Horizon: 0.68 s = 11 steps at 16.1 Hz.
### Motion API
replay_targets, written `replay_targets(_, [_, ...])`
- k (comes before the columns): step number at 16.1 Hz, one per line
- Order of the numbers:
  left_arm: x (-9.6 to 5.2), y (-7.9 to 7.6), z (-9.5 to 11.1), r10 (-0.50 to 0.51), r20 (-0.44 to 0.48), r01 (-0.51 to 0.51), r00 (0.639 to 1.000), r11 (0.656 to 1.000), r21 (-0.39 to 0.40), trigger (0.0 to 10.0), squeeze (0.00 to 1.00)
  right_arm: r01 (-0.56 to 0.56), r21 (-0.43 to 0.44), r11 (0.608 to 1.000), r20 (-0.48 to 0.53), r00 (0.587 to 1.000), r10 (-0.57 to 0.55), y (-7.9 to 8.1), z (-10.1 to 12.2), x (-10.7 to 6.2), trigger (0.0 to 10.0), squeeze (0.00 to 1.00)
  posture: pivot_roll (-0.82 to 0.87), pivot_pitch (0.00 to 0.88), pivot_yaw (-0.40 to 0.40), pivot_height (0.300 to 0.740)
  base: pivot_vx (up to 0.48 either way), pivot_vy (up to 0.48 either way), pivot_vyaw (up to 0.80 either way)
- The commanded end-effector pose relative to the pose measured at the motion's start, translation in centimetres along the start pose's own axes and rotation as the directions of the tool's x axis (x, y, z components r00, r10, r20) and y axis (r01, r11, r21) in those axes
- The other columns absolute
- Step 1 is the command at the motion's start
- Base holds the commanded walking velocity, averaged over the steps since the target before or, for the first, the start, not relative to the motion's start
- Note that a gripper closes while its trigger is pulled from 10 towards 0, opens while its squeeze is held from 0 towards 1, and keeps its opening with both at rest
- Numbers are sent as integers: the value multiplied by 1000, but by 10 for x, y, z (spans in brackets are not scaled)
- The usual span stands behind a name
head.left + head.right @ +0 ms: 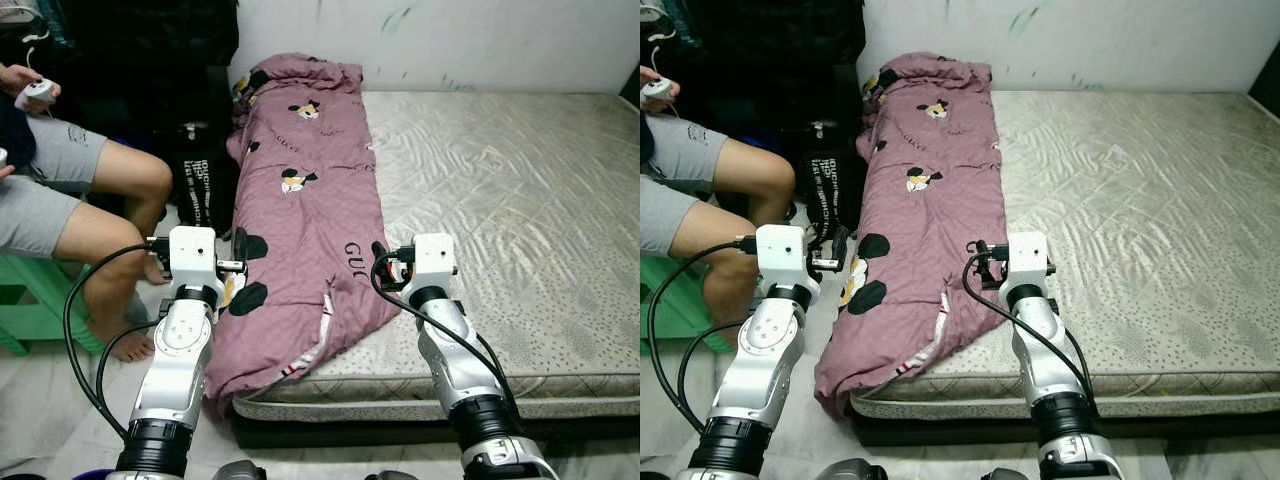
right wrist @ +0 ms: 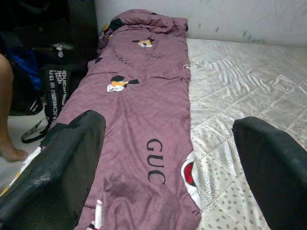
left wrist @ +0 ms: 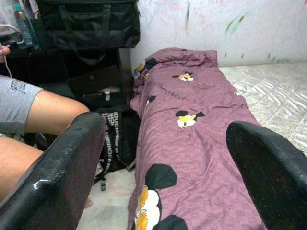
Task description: Clean up the room
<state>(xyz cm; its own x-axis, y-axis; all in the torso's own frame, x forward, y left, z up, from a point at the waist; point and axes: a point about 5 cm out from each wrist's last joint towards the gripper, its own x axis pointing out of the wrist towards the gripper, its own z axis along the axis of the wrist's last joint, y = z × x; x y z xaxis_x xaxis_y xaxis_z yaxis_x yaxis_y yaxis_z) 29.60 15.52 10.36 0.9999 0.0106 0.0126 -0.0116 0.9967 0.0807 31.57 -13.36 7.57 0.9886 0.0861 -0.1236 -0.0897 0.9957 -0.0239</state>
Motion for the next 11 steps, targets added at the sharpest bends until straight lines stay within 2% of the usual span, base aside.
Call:
replay_targets(1, [0,1,1,-19,7,19,1000,1000,4,10000,0,1,2,1000,21,1000,-1,-2,7,2,10000,0,26,2,4,740,0,0,0])
replay_targets(6, [-5,9,-3,1,1,-1,1000,1000,25,10000,0,3,24,1000,68,998,-4,-3,14,-3,10000,0,28,22,7,740,0,0,0])
replay_targets(8, [-13,20,-7,19,13,-20,1000,997,75,10000,0,-1,37,999,94,996,-2,-2,18,-8,10000,0,24,24,12,740,0,0,0])
replay_targets(9, [-18,29,-15,39,-10,-38,999,994,100,10000,0,5,46,999,93,996,-9,-3,16,-11,10000,0,23,24,15,740,0,0,0])
replay_targets(11, [-23,36,-25,54,-50,-49,997,994,102,10000,0,11,49,999,91,996,-16,-4,16,-11,10000,0,30,25,14,740,0,0,0])
